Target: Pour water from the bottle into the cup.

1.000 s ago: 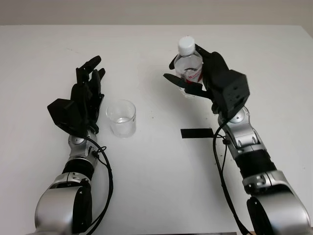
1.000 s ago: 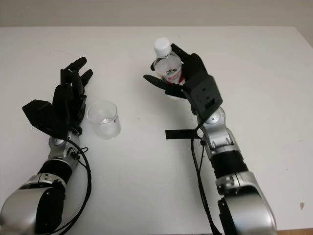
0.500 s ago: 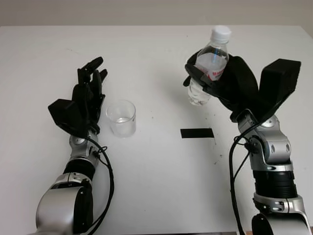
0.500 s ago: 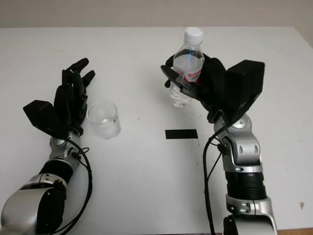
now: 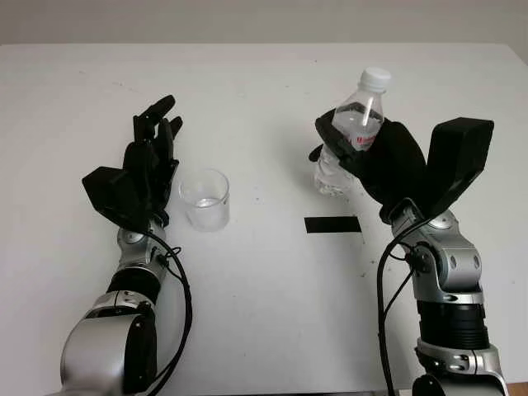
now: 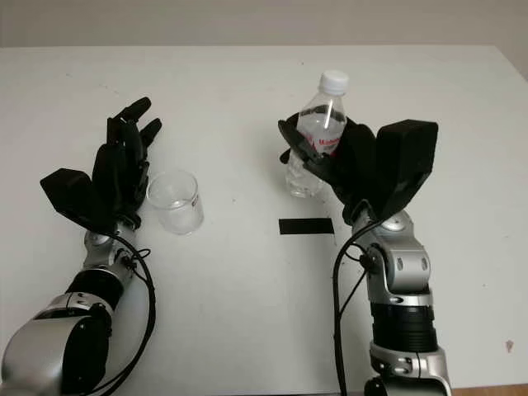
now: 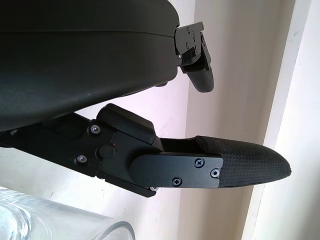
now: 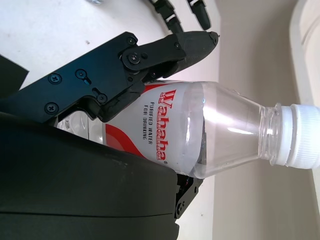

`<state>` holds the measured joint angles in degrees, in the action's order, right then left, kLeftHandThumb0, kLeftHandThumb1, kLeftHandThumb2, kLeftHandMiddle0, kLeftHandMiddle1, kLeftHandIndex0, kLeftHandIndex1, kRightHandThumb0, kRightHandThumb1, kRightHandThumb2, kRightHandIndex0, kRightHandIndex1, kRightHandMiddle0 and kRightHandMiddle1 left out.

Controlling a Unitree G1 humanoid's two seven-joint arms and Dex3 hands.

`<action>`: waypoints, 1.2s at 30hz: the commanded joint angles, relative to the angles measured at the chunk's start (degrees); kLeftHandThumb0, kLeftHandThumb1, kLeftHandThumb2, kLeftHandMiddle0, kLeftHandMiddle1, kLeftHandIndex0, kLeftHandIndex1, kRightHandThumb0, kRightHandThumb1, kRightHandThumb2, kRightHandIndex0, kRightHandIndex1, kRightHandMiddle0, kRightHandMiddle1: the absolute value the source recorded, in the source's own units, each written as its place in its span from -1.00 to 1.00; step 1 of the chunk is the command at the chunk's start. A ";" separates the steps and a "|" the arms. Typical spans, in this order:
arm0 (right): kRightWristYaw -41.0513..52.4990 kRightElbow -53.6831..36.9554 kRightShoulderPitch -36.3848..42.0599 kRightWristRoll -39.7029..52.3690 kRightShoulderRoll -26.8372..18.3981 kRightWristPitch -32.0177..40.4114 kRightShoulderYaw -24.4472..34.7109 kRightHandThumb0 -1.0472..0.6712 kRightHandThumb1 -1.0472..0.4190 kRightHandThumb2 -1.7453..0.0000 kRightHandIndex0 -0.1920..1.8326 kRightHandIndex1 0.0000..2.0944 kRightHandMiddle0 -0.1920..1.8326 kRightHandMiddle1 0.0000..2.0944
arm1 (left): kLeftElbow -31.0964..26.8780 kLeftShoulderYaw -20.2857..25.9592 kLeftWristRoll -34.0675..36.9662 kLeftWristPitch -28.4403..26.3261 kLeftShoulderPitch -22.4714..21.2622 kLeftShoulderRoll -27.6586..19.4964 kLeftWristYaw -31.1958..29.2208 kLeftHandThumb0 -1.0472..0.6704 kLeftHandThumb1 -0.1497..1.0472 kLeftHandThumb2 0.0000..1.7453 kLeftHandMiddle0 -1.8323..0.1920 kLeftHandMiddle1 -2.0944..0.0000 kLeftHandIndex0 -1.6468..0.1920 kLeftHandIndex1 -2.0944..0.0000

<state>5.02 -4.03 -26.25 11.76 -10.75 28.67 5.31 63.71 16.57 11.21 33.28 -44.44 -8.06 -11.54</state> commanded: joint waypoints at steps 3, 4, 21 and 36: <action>-0.12 -1.15 1.94 -1.22 0.84 -1.69 -0.71 -0.26 -1.00 0.57 0.72 1.00 0.30 1.00 | 0.83 -0.08 -0.04 -0.40 2.67 0.57 -0.36 -1.00 1.00 -0.47 1.00 0.20 1.00 0.00; -0.12 -1.61 2.44 -1.28 1.00 -1.77 -0.75 -0.25 -1.00 0.57 0.72 1.00 0.31 1.00 | 0.82 -0.10 -0.07 -0.28 2.75 0.50 -0.47 -1.00 1.00 -0.47 1.00 0.22 1.00 0.01; 0.09 -9.74 8.48 -3.80 0.26 2.43 -1.12 -0.27 -1.00 0.60 0.61 1.00 0.10 1.00 | 0.76 0.13 0.13 -0.29 3.07 0.39 -0.82 -1.00 1.00 -0.49 1.00 0.26 1.00 0.05; 1.52 -3.32 8.10 -4.80 1.16 -3.68 -0.83 -0.24 -1.00 0.55 0.68 1.00 0.19 1.00 | 0.10 0.04 -0.11 -0.18 3.77 0.32 -0.16 -1.00 1.00 -0.48 1.00 0.29 1.00 0.08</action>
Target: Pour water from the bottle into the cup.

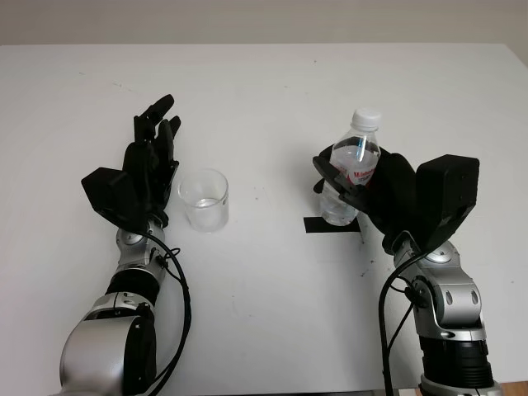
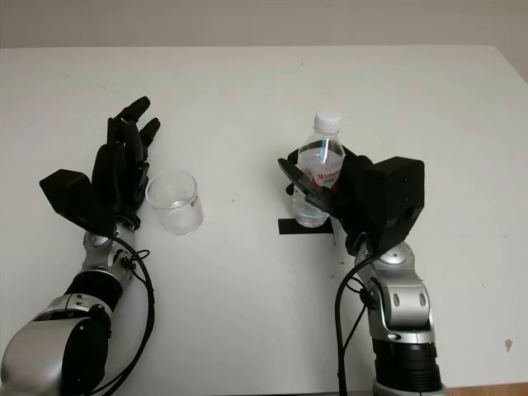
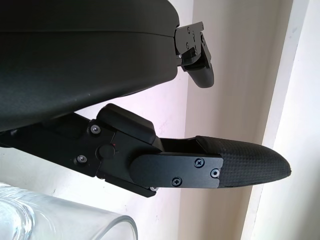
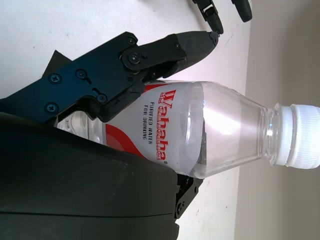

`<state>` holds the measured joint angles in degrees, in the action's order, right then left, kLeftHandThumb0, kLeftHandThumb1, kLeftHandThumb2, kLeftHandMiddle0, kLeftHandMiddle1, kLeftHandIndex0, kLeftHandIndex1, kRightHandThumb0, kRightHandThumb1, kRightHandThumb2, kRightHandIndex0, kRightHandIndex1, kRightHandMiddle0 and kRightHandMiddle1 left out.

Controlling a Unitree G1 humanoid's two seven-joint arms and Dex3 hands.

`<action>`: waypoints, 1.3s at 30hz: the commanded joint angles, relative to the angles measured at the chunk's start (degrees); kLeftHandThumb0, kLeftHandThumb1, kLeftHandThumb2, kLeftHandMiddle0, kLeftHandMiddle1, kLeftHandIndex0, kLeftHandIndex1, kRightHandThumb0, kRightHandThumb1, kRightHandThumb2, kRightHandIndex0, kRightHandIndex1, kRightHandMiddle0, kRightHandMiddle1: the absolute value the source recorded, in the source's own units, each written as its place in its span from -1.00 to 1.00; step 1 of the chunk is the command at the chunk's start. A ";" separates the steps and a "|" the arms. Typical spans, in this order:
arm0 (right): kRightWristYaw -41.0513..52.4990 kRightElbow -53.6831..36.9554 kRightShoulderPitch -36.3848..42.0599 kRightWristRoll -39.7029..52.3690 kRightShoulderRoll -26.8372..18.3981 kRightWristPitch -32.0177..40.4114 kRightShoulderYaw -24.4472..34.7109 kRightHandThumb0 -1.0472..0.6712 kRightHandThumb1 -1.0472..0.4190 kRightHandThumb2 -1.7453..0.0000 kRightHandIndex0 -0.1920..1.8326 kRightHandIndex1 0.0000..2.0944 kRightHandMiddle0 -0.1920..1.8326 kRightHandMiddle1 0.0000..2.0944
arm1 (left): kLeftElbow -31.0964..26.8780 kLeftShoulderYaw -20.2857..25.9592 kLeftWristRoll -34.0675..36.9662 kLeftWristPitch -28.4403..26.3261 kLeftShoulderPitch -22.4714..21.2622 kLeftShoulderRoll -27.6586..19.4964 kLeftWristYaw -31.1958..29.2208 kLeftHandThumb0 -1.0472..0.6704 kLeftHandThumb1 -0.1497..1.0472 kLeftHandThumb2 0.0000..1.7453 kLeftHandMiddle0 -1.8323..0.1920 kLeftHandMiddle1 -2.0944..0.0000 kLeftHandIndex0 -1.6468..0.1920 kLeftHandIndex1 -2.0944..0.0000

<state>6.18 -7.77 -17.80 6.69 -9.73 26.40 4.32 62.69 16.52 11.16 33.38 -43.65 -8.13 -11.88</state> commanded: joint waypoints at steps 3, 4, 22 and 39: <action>0.94 1.70 -0.42 0.35 0.14 -2.79 0.25 -0.24 -1.00 0.54 0.69 1.00 0.23 1.00 | 1.04 0.04 -0.16 -0.33 3.07 0.36 0.46 -1.00 1.00 -0.48 1.00 0.28 1.00 0.07; 1.02 1.95 -0.45 0.40 0.18 -2.98 0.29 -0.24 -1.00 0.54 0.70 1.00 0.24 1.00 | 1.00 0.03 -0.16 -0.38 3.09 0.36 0.53 -1.00 1.00 -0.48 1.00 0.28 1.00 0.07; 1.51 2.00 -0.68 0.12 -0.33 -0.39 -0.65 -0.25 -1.00 0.55 0.78 1.00 0.35 1.00 | 0.84 0.16 0.15 -0.70 3.03 0.06 -0.25 -1.00 1.00 -0.48 1.00 0.26 1.00 0.06; 5.51 2.26 0.33 -0.36 -1.56 -0.48 -1.72 -0.39 -0.96 0.91 0.35 1.00 -0.33 1.00 | 0.60 -0.04 -0.13 -0.67 3.16 -0.07 -0.59 -1.00 1.00 -0.48 1.00 0.25 1.00 0.06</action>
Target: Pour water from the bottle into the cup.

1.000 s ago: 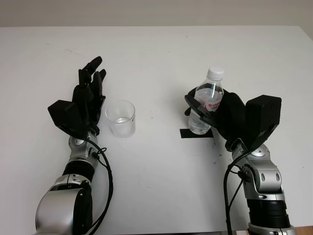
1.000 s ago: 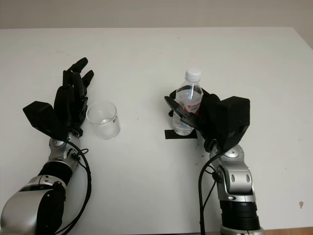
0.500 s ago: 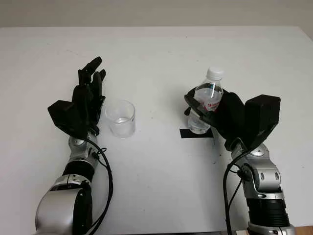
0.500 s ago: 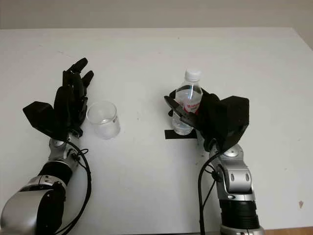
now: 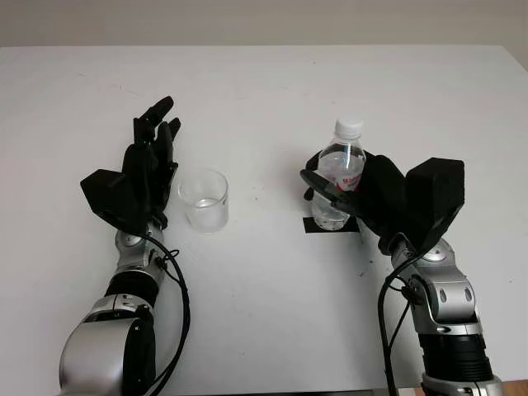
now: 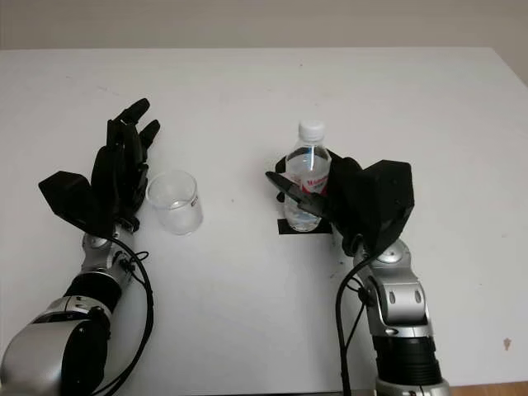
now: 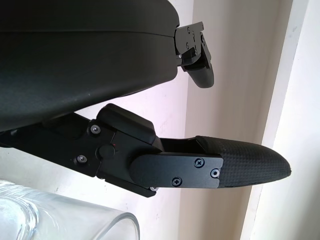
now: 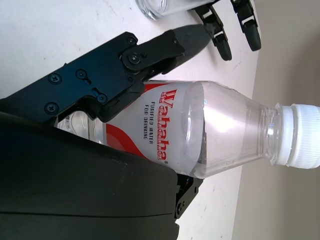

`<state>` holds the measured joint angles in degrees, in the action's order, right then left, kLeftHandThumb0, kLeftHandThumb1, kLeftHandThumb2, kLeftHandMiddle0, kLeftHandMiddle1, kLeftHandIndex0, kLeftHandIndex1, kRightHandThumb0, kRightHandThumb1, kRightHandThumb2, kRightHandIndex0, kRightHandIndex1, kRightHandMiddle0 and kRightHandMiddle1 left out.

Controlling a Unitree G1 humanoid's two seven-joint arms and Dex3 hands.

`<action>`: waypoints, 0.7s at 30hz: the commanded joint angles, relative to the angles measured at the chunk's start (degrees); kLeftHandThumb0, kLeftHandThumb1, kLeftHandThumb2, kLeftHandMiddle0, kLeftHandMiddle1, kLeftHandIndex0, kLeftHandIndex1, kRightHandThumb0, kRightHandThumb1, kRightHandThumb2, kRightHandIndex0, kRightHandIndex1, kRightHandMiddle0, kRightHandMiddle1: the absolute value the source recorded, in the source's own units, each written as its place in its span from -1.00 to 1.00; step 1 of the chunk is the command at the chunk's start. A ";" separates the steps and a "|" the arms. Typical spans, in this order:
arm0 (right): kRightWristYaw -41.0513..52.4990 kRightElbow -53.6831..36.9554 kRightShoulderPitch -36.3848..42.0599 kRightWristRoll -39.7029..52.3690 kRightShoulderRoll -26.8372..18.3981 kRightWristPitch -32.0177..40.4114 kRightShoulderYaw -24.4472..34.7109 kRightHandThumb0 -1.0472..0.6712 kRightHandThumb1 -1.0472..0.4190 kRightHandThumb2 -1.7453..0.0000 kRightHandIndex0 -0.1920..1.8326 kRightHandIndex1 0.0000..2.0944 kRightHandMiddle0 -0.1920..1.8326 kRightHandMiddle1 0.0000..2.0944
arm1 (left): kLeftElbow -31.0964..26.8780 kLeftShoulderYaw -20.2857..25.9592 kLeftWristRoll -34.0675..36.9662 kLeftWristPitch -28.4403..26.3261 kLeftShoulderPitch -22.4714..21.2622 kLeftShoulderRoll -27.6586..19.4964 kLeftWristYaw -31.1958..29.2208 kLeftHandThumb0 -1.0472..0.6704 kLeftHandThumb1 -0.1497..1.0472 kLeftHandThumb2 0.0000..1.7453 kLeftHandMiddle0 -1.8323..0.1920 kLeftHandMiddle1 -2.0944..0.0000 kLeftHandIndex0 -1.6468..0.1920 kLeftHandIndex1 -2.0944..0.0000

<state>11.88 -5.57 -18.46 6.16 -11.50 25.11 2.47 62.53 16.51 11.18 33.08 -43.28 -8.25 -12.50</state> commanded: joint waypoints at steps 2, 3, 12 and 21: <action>-1.17 -0.42 1.06 0.09 0.67 1.92 0.16 -0.42 -0.87 0.94 0.11 1.00 -0.49 1.00 | 0.67 0.03 0.00 -0.46 2.85 0.12 -0.09 -1.00 1.00 -0.48 1.00 0.26 1.00 0.08; -1.37 -0.53 1.15 0.01 0.69 1.94 0.09 -0.43 -0.85 0.94 0.06 1.00 -0.52 1.00 | 0.64 0.10 0.16 -0.58 2.88 0.13 -0.34 -1.00 1.00 -0.48 1.00 0.27 1.00 0.08; -1.47 -1.34 2.53 -0.74 0.06 1.13 -0.42 -0.51 -0.77 0.94 -0.61 1.00 -0.79 0.97 | 0.59 0.11 0.19 -0.64 2.84 -0.12 -0.99 -1.00 1.00 -0.49 1.00 0.23 1.00 0.04; -0.38 -2.26 4.78 -1.99 -1.09 -3.19 -0.40 -0.53 -0.75 0.94 -1.00 0.85 -0.97 0.75 | 0.70 0.11 0.16 -0.80 2.52 -0.33 -1.41 -1.00 1.00 -0.48 1.00 0.25 1.00 0.07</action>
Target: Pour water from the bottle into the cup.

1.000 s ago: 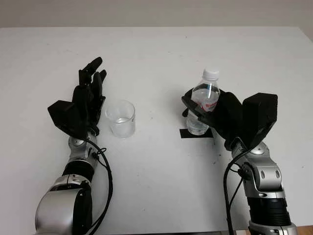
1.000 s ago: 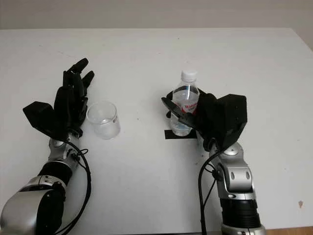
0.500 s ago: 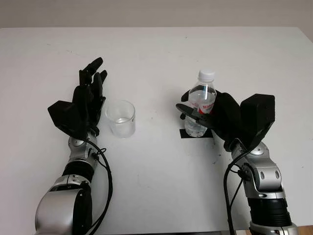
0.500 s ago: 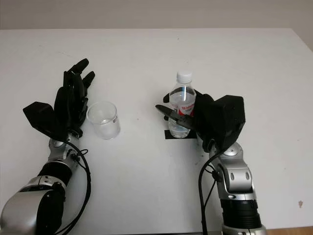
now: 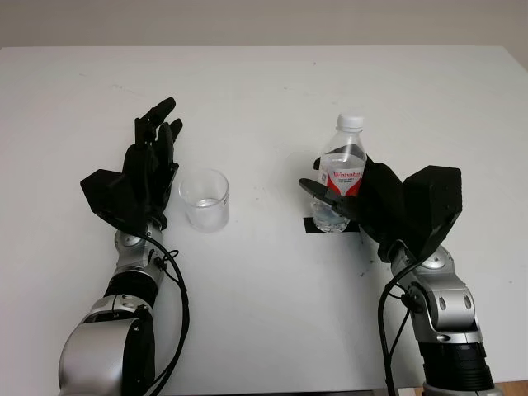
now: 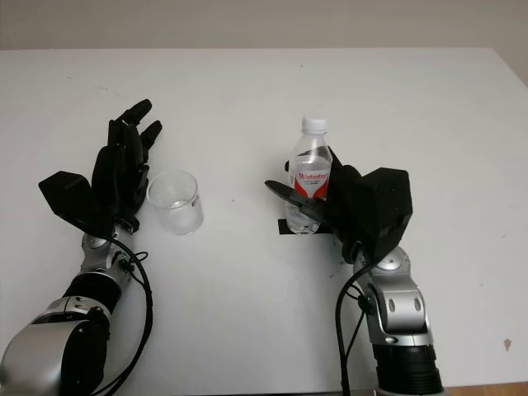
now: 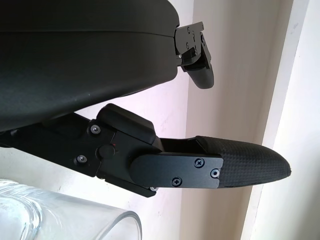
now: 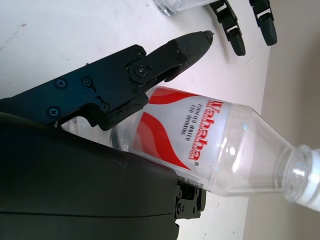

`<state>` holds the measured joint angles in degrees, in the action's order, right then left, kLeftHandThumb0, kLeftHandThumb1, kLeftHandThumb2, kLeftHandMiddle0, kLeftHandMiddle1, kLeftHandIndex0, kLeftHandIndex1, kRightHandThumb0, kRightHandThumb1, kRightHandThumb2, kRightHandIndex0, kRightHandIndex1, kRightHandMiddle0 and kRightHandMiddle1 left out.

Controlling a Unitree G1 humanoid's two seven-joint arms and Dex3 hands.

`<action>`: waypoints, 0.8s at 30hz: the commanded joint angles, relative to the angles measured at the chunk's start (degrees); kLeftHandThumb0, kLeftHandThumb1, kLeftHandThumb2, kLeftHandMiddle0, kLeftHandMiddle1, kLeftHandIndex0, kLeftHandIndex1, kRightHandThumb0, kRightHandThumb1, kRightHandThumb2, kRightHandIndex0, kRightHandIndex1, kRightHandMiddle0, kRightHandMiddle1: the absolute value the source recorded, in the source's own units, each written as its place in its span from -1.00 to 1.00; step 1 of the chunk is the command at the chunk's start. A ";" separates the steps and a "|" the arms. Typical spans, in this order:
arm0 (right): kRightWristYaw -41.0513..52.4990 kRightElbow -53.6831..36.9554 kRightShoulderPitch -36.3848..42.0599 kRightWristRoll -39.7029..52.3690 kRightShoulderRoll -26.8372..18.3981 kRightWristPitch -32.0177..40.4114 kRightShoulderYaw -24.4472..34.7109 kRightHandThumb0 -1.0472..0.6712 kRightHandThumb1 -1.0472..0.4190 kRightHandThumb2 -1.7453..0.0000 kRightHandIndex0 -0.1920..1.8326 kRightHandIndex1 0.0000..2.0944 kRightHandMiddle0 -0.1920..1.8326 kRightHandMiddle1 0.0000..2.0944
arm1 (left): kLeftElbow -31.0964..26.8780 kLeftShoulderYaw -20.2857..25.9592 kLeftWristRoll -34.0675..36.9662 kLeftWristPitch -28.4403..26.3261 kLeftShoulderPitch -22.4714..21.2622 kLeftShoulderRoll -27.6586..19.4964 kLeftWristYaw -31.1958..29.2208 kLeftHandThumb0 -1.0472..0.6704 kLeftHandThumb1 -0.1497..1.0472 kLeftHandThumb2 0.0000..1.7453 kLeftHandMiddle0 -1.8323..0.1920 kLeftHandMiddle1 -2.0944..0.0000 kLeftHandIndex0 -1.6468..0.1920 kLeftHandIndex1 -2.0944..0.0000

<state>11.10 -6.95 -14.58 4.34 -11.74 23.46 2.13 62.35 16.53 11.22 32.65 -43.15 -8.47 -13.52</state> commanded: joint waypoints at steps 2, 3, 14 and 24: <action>1.70 -0.77 1.66 -0.41 -1.62 -3.82 -0.18 -0.55 -0.75 0.94 -1.00 0.83 -0.99 0.73 | 0.93 0.10 0.10 -0.45 2.29 -0.08 -0.29 -1.00 1.00 -0.48 1.00 0.25 1.00 0.08; 2.23 -0.65 1.91 -0.53 -1.93 -4.77 -0.25 -0.55 -0.76 0.94 -1.00 0.80 -0.99 0.72 | 0.91 0.09 0.08 -0.52 2.27 -0.05 -0.21 -1.00 1.00 -0.48 1.00 0.25 1.00 0.07; 4.73 1.06 5.34 -4.79 -4.75 -17.78 -1.01 -0.56 -0.75 0.94 -1.00 0.33 -1.00 0.40 | 1.32 0.08 0.08 -0.57 1.74 -0.04 -0.42 -1.00 1.00 -0.49 1.00 0.17 1.00 0.00; 5.27 4.43 6.15 -9.14 -7.09 -28.39 -2.26 -0.66 -0.81 0.94 -0.94 -0.56 -0.95 -0.41 | 1.37 0.16 0.29 -0.75 1.68 0.04 -0.80 -1.00 1.00 -0.48 1.00 0.13 1.00 -0.03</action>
<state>16.29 -2.68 -9.06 -4.56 -18.14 -4.04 0.07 62.52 16.54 11.32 32.43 -43.17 -8.65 -14.17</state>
